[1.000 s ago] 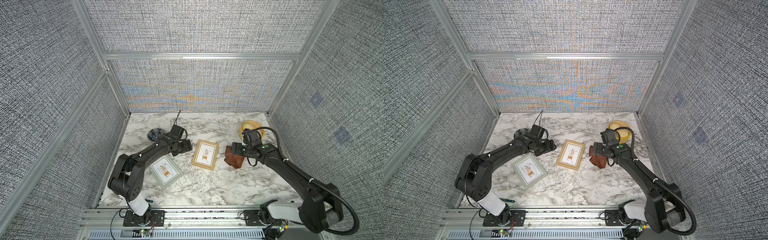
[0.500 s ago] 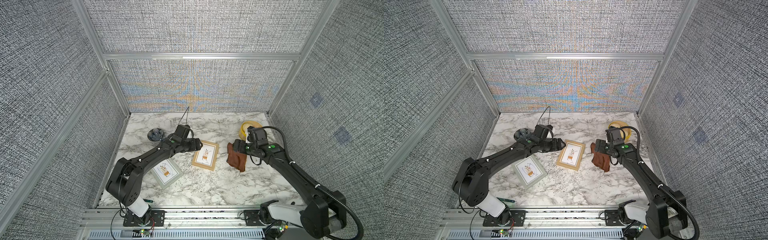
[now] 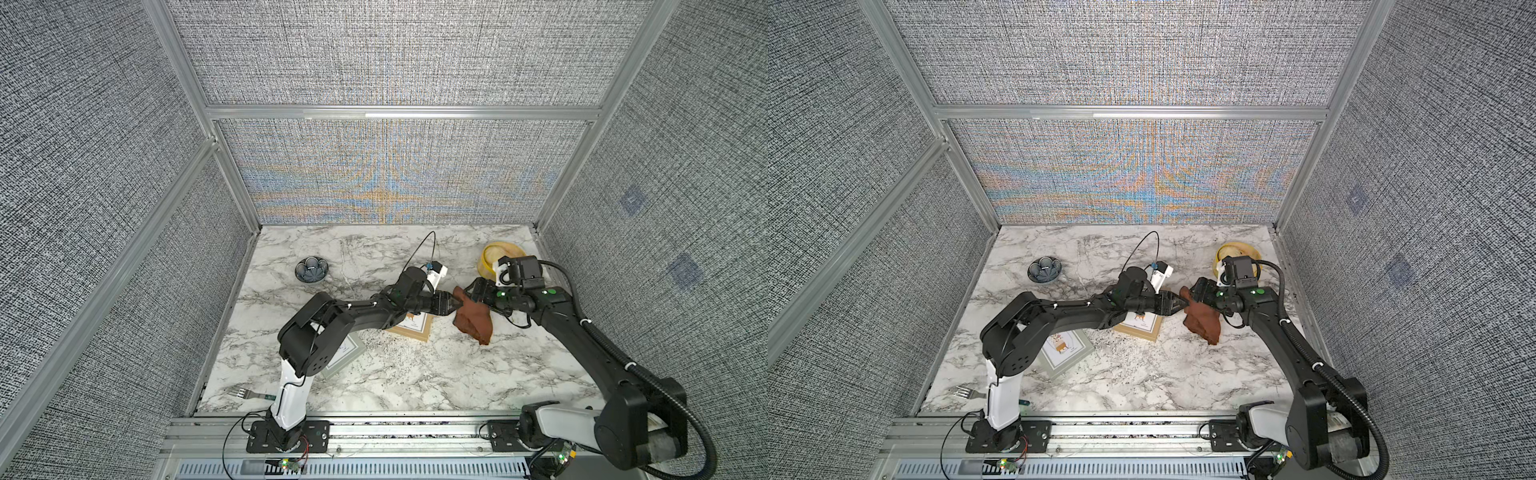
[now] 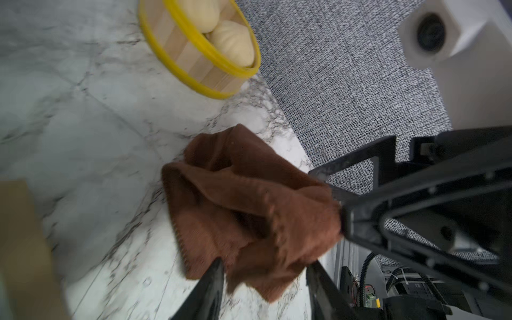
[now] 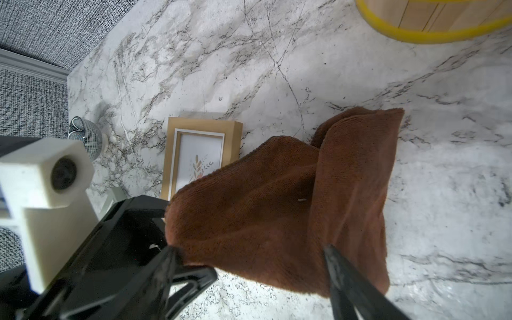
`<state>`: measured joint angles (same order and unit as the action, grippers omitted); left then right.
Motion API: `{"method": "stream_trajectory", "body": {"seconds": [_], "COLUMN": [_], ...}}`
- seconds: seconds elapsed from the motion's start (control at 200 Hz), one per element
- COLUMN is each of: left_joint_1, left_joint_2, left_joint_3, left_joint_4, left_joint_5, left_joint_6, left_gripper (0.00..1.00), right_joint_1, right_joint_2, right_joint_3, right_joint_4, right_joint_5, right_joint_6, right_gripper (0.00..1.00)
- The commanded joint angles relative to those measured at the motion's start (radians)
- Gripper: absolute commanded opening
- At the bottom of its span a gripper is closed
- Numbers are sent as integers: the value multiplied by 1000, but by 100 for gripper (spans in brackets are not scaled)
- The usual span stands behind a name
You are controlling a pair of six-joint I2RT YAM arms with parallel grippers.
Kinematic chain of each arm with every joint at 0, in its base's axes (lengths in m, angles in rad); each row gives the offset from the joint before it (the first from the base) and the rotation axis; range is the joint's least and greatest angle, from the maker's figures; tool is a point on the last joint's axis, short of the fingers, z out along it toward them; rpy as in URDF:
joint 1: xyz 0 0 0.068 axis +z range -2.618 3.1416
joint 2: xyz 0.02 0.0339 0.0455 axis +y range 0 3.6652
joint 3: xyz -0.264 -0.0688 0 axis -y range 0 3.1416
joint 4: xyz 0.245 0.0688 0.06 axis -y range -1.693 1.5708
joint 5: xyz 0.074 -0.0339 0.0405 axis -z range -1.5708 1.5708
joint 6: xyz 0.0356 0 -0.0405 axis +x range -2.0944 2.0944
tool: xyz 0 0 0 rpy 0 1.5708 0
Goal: Wipe the picture frame with a cloth
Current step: Place the cleaning item at the center of the board.
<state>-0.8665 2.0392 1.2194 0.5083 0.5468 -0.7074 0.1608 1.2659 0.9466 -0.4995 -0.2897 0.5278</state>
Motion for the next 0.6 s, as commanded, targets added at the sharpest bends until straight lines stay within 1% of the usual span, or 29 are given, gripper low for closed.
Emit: {"method": "stream_trajectory", "body": {"seconds": [0.0, 0.08, 0.115, 0.15, 0.165, 0.285, 0.365, 0.43, 0.49, 0.54, 0.595], "left_joint_1": [-9, -11, -9, -9, -10, -12, -16, -19, -21, -20, -21], "left_joint_2": [25, 33, 38, 43, 46, 72, 96, 103, 99, 93, 82], "left_joint_3": [7, 5, 10, 18, 22, 68, 115, 137, 163, 182, 187], "left_joint_4": [141, 150, 145, 133, 125, 16, -94, -149, -220, -273, -301], "left_joint_5": [28, 11, 5, -5, -11, -42, -55, -63, -84, -95, -107], "left_joint_6": [20, 24, 26, 26, 26, 33, 51, 70, 89, 107, 119], "left_gripper": [42, 29, 18, 3, 0, 0, 0, 0, 0, 4, 4], "right_joint_1": [-13, -22, -24, -28, -31, -41, -43, -42, -43, -43, -43], "right_joint_2": [0, 4, 6, 7, 7, -28, -90, -136, -159, -161, -153], "right_joint_3": [6, 11, 14, 21, 22, 36, -1, -42, -56, -56, -46], "right_joint_4": [26, 29, 29, 24, 19, 10, 81, 145, 158, 159, 144], "right_joint_5": [-68, -82, -87, -90, -92, -47, 13, 67, 112, 118, 124], "right_joint_6": [24, 29, 32, 34, 35, 38, 45, 57, 67, 66, 64], "right_gripper": [82, 80, 79, 79, 79, 77, 77, 78, 78, 78, 78]}}
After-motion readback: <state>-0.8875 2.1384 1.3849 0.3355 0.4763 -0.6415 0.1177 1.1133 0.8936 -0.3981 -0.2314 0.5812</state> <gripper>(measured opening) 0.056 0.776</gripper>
